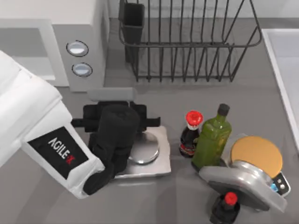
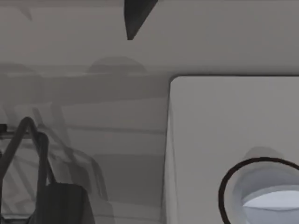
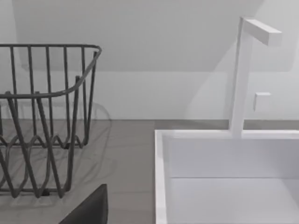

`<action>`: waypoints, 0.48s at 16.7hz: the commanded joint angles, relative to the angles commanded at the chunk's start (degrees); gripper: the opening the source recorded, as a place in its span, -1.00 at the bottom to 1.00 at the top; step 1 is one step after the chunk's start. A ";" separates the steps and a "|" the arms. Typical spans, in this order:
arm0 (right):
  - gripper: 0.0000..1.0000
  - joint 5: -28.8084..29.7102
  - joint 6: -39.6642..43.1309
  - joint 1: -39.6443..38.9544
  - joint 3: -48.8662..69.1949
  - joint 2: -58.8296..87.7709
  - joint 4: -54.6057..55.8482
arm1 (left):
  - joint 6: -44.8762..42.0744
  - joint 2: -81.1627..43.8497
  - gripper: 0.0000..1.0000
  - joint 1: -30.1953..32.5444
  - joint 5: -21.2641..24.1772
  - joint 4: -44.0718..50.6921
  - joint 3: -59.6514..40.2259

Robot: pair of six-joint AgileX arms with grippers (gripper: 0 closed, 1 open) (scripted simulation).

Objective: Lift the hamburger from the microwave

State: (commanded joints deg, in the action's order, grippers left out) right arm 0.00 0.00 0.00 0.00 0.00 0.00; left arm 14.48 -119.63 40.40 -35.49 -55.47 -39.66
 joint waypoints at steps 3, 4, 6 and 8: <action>1.00 0.00 0.00 0.00 0.00 0.00 0.00 | 0.00 0.00 -1.00 0.00 0.00 0.00 0.00; 1.00 0.00 0.00 0.00 0.00 0.00 0.00 | 0.00 0.00 -0.85 0.00 0.00 0.00 0.00; 1.00 0.00 0.00 0.00 0.00 0.00 0.00 | 0.00 0.00 -0.55 0.00 0.00 0.00 0.00; 1.00 0.00 0.00 0.00 0.00 0.00 0.00 | 0.00 0.00 -0.25 0.00 0.00 0.00 0.00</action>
State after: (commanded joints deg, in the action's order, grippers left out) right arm 0.00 0.00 0.00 0.00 0.00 0.00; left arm 14.48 -119.63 40.40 -35.49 -55.47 -39.66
